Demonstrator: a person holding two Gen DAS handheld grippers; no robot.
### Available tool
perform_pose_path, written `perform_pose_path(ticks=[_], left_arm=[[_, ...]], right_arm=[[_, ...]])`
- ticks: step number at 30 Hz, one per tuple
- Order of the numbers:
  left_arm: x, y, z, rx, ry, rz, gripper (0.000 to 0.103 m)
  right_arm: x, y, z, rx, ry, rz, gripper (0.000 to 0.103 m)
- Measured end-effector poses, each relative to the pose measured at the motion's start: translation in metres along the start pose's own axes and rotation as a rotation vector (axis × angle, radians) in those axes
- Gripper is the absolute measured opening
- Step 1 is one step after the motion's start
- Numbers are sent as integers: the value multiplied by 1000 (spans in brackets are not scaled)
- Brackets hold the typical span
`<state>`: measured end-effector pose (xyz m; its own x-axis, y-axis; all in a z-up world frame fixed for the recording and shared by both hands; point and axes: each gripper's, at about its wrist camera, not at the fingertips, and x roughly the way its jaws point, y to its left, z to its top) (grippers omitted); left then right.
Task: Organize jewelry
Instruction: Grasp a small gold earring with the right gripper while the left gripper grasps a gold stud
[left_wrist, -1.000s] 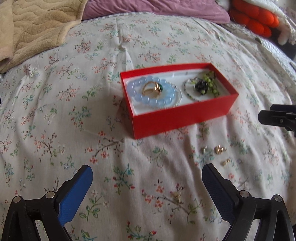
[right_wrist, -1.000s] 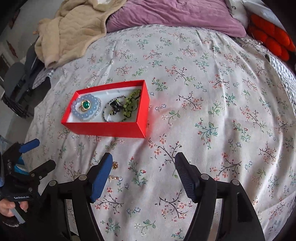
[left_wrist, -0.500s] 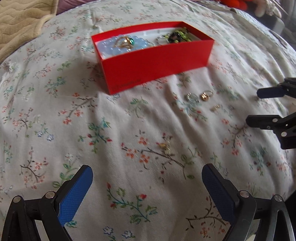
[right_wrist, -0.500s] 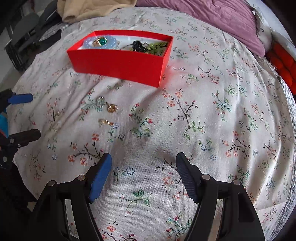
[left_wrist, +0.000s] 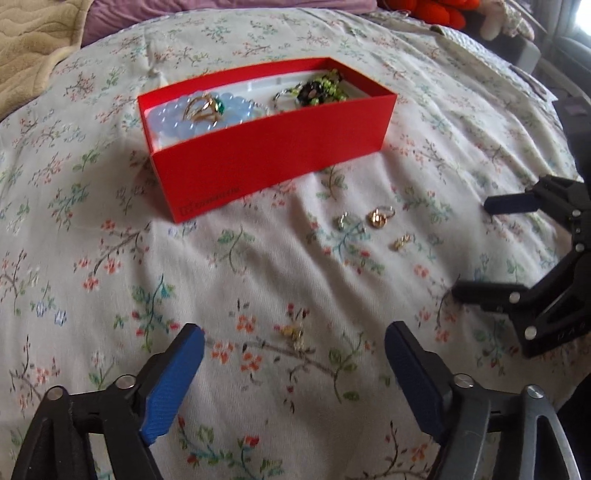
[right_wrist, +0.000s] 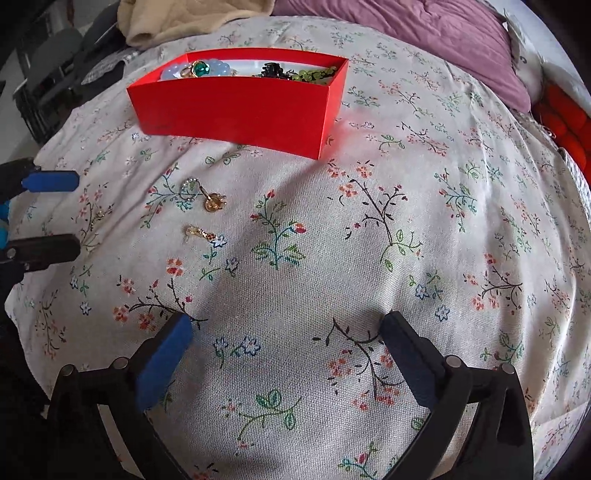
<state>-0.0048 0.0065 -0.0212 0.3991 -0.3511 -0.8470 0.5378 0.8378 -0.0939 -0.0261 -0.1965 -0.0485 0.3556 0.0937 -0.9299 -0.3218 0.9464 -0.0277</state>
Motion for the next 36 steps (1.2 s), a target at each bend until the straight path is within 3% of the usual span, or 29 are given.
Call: perform_pose_path(ticks=[5,8,15,27,36], left_arm=[[11,-4,20,19,-19,-36,62],[20,-4,27,28,19,-47,52],[10,1,13,5,24,-63,52],[8,9,-14,13,34,-76,52],[12,10,-17,9,44,-97,55]], right_arm=[[-1,3,10,2,15,-7,103],[-4,8,14,-25,-6,-5,103],[-7,18,22,-9,-22,95,89],[-1,33,36,2,-50,128,52],[8,39,42,14,-40,165,47]])
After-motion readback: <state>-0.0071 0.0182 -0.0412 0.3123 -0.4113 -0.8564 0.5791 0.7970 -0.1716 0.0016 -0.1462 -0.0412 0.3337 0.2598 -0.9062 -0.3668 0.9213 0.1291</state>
